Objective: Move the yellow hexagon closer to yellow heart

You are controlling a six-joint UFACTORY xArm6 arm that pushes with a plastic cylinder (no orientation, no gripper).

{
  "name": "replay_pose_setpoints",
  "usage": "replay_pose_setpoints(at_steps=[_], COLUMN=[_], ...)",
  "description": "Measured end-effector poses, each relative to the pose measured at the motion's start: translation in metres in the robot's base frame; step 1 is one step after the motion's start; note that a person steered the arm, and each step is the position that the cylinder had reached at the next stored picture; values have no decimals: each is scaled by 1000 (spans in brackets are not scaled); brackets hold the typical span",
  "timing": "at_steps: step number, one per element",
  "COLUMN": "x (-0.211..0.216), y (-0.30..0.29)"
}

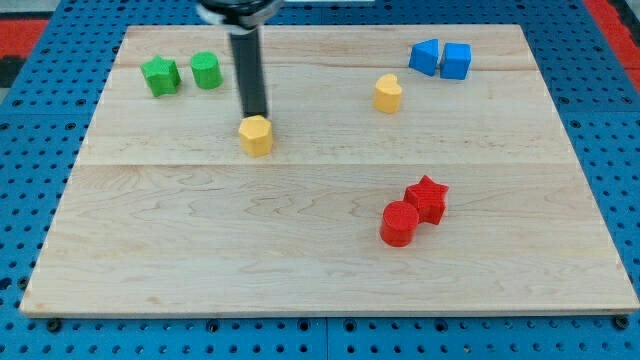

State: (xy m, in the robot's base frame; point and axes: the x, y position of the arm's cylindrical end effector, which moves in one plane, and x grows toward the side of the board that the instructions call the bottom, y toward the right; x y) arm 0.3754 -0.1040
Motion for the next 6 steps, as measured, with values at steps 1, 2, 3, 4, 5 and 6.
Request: replay_pose_setpoints(at_steps=[1, 2, 3, 4, 5, 6], x=[2, 14, 26, 35, 35, 41], y=[-31, -59, -12, 23, 128, 150])
